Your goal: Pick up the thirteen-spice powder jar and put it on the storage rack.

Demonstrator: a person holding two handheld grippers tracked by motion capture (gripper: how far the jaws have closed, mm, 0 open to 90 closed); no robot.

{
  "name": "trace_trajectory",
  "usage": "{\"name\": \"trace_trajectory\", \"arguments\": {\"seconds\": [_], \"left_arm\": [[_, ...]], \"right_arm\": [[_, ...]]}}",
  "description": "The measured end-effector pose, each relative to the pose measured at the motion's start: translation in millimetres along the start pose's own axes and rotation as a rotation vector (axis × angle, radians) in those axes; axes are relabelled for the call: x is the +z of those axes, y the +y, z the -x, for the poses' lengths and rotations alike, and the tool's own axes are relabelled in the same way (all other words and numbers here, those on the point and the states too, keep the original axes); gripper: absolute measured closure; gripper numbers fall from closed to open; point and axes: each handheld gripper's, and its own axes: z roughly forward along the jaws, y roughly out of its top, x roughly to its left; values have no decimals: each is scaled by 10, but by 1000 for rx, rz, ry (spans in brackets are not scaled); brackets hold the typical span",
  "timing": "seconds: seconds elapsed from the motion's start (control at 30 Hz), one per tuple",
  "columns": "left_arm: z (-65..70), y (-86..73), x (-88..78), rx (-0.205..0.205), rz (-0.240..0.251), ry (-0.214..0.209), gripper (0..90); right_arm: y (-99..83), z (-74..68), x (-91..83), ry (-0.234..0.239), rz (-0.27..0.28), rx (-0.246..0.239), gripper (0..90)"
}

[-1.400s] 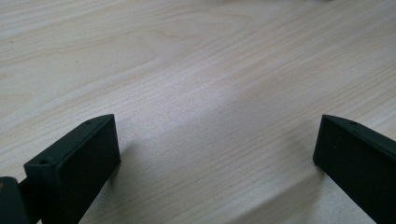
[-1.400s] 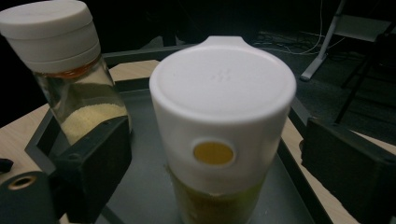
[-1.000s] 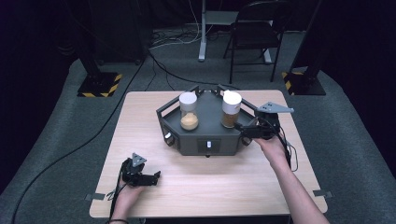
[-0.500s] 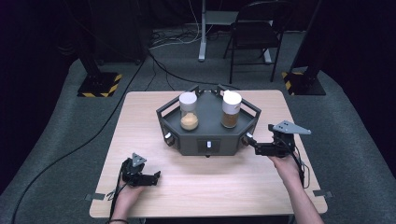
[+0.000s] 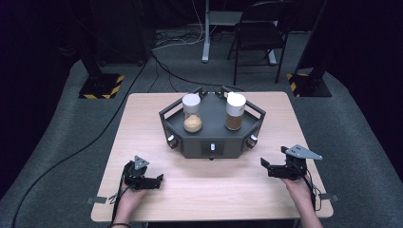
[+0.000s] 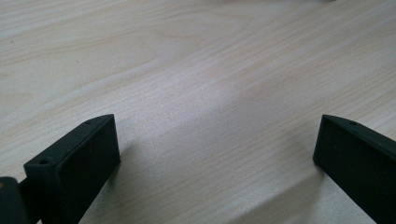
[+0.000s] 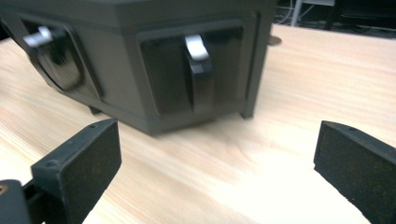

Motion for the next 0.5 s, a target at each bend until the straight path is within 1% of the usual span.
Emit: {"name": "trace_trajectory", "arguments": {"seconds": [0.1,0.2,0.27,0.33,0.5], "left_arm": [[0,0,0,0,0,0,0],[0,0,0,0,0,0,0],[0,0,0,0,0,0,0],[0,0,0,0,0,0,0],[6,5,5,-4,0,2,0]], "right_arm": [[-124,14,8,-23,-11,16,0],[-206,55,28,-27,-31,35,0],[-247,58,47,-43,-44,31,0],[-295,81,71,-43,-56,38,0],[-340,132,146,-47,-125,50,0]]}}
